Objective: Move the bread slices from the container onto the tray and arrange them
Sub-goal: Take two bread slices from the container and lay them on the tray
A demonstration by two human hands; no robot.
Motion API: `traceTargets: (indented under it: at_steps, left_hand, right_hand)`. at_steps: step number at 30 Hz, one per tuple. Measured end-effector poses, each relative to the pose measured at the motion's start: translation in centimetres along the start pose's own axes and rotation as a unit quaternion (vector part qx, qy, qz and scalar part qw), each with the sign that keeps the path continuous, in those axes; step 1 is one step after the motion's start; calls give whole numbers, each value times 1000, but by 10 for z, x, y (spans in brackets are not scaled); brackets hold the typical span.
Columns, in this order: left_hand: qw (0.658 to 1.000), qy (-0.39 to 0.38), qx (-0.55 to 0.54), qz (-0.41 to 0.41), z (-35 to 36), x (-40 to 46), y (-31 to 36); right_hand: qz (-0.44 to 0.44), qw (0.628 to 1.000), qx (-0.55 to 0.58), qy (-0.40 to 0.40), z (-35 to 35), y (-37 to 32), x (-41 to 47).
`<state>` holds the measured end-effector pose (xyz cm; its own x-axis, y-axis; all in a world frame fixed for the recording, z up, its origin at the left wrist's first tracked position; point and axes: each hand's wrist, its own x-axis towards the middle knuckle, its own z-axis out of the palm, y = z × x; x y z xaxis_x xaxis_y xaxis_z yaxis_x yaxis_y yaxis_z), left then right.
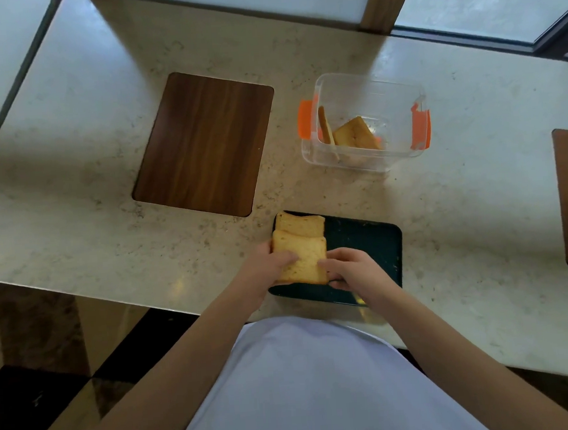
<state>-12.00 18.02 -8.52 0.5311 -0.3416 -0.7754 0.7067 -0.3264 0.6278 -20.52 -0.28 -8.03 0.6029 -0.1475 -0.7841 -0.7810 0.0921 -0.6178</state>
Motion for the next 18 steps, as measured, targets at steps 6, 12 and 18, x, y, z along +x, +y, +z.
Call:
traceTargets:
  at_steps: [6, 12, 18]
  left_hand:
    - [985, -19, 153, 80, -1, -1, -5]
    - [994, -22, 103, 40, -4, 2, 8]
    - [867, -66, 467, 161, -4, -2, 32]
  right_hand:
    - [-42, 998, -13, 51, -6, 17, -5]
    - [1, 997, 75, -4, -13, 12, -2]
    - [-225, 940, -244, 73, -8, -8, 0]
